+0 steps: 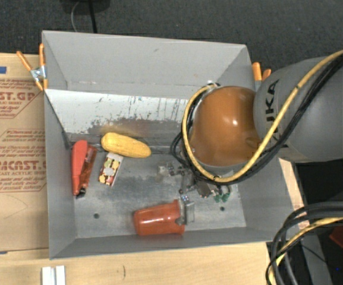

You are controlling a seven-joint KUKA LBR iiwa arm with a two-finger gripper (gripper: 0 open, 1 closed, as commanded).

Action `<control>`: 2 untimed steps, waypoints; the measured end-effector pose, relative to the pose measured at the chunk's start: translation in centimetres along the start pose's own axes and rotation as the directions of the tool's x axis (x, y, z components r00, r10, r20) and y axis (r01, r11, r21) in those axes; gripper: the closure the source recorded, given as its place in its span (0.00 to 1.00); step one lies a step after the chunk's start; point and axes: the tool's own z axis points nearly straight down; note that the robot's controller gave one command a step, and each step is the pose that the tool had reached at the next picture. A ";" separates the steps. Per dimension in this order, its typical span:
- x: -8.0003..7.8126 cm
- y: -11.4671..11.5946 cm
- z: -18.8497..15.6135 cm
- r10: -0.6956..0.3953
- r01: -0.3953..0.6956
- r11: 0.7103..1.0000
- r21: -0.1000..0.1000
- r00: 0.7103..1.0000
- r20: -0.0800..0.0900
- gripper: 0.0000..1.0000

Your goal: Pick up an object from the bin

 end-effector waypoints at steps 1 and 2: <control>-0.3 -0.1 3.6 -0.077 0.077 0.997 0.000 0.997 0.003 0.00; 0.0 0.2 9.2 -0.259 0.259 0.966 -0.001 0.966 0.003 1.00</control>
Offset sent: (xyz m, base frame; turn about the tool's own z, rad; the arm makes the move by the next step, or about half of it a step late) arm -0.0011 0.0014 -0.0926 -0.2631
